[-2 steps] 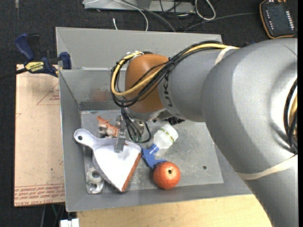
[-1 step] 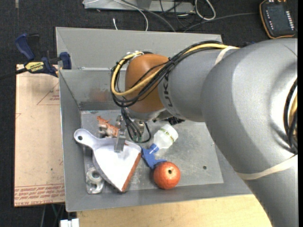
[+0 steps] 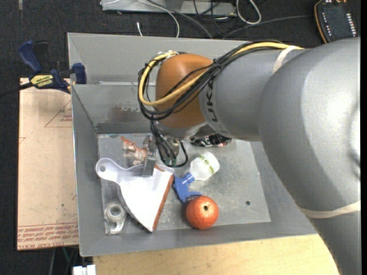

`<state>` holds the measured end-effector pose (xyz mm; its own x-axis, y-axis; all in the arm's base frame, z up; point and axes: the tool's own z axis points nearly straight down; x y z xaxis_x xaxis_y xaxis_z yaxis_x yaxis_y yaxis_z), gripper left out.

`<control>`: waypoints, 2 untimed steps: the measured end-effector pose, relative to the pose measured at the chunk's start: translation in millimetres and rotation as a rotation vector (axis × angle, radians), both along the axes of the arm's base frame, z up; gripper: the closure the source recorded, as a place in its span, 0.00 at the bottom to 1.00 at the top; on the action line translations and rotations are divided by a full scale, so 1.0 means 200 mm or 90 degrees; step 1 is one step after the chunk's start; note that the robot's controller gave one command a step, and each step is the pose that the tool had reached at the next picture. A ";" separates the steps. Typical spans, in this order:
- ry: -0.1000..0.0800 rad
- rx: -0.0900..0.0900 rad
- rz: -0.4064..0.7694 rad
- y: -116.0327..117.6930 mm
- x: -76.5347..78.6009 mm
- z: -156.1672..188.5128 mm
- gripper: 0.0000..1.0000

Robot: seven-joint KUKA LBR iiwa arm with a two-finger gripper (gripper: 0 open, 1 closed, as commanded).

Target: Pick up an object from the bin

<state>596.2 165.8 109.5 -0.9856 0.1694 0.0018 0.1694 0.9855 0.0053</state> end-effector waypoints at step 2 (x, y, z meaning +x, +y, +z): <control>-0.004 0.001 0.001 0.00 0.01 0.20 1.00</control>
Offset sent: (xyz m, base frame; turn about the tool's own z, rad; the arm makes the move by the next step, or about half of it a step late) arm 0.0013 0.0006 0.0430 -0.0010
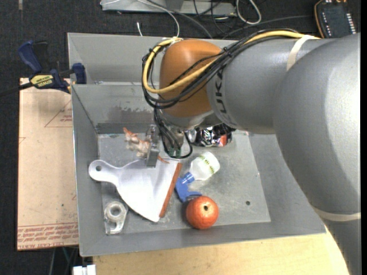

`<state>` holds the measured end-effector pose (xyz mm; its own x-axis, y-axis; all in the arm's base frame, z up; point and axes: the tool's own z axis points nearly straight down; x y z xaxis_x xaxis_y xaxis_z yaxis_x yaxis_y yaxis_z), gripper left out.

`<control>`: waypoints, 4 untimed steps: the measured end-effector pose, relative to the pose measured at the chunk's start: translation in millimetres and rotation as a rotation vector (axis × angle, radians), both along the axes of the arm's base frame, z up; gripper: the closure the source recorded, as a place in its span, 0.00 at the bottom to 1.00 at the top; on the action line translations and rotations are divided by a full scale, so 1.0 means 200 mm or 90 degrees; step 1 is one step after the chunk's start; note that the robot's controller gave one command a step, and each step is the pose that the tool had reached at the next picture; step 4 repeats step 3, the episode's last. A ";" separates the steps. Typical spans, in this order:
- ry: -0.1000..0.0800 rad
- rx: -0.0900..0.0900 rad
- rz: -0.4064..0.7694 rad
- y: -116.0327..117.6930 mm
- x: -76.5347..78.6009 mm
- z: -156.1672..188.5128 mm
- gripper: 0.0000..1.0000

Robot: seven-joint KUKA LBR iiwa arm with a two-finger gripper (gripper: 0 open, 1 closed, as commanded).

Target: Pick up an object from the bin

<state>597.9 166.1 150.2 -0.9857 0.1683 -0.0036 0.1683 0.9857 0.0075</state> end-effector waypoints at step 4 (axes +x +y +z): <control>-0.001 0.001 0.000 0.00 0.00 0.13 1.00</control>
Offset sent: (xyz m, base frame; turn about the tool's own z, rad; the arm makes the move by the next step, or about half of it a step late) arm 0.0002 0.0000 0.0329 0.0000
